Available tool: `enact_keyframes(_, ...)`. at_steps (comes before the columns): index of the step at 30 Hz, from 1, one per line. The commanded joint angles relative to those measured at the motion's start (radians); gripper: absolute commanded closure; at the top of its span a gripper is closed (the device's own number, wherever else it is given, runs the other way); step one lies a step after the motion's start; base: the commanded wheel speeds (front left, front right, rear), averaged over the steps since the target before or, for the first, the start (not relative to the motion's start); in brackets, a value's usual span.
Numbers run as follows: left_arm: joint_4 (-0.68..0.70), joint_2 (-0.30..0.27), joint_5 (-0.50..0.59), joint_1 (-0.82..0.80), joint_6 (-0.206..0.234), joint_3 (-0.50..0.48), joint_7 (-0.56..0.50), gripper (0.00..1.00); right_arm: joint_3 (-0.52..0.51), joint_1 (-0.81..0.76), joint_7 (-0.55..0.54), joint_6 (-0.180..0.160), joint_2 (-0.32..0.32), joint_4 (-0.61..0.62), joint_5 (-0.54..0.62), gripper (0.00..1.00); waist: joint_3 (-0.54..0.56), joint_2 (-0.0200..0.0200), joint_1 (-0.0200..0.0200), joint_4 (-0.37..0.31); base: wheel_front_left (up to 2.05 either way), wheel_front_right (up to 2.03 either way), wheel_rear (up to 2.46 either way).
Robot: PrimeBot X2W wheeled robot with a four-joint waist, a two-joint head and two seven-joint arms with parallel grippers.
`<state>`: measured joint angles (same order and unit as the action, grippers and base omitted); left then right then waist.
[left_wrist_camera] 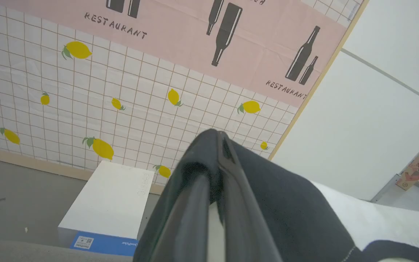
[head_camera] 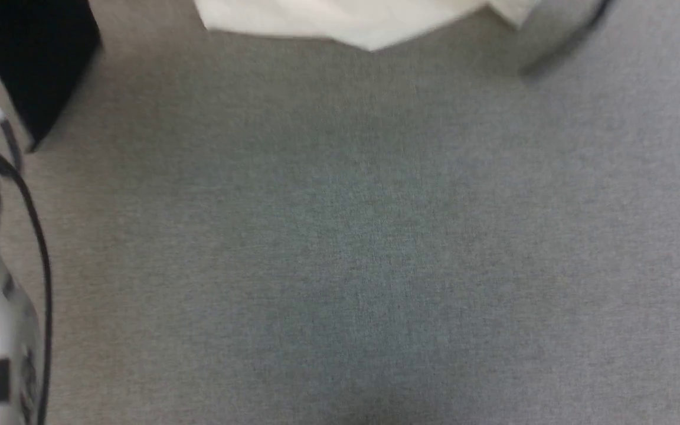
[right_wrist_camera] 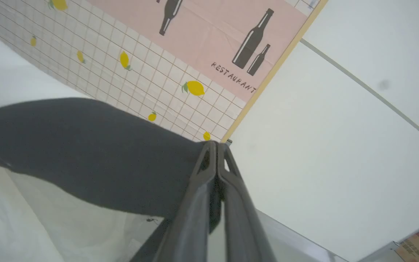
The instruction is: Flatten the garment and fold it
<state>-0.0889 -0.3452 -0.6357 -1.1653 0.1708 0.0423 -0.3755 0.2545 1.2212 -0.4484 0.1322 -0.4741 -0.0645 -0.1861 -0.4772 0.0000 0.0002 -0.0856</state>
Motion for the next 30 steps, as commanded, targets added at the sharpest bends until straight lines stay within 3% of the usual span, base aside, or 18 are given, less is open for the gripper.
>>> enact_keyframes(1, -0.022, -0.001, 0.021, -0.062, 0.006, -0.004, 0.03, 1.0, 0.02, 0.063, 0.027, -0.002, -0.003, -0.042, 0.023, 1.0, -0.122, 0.0, -0.0002, -0.038, 0.0, 0.0, 0.0)
enact_keyframes(4, -0.076, 0.012, 0.034, -0.183, 0.011, -0.018, 0.101, 1.0, 0.03, 0.197, 0.086, -0.002, 0.013, -0.138, 0.056, 1.0, -0.154, 0.0, -0.0002, -0.049, 0.0, 0.0, 0.0)
enact_keyframes(10, -0.142, 0.043, 0.024, -0.369, -0.022, -0.046, 0.249, 1.0, -0.036, 0.389, 0.231, -0.002, 0.073, -0.264, 0.16, 1.0, -0.192, 0.0, -0.0002, -0.071, 0.0, 0.0, 0.0)
enact_keyframes(16, -0.211, 0.058, 0.013, -0.416, -0.069, -0.033, 0.302, 1.0, -0.087, 0.436, 0.322, -0.002, 0.115, -0.35, 0.215, 1.0, -0.202, 0.0, -0.0002, -0.072, 0.0, 0.0, 0.0)
enact_keyframes(23, -0.28, 0.019, 0.016, -0.16, -0.143, 0.031, 0.244, 1.0, 0.037, 0.2, 0.324, -0.002, 0.061, -0.413, 0.112, 1.0, -0.157, 0.0, -0.0002, -0.032, 0.0, 0.0, 0.0)
enact_keyframes(30, -0.185, -0.033, 0.014, 0.202, -0.16, 0.089, 0.124, 1.0, 0.137, -0.13, 0.228, -0.002, -0.022, -0.292, -0.06, 1.0, -0.041, 0.0, -0.0002, 0.004, 0.0, 0.0, 0.0)
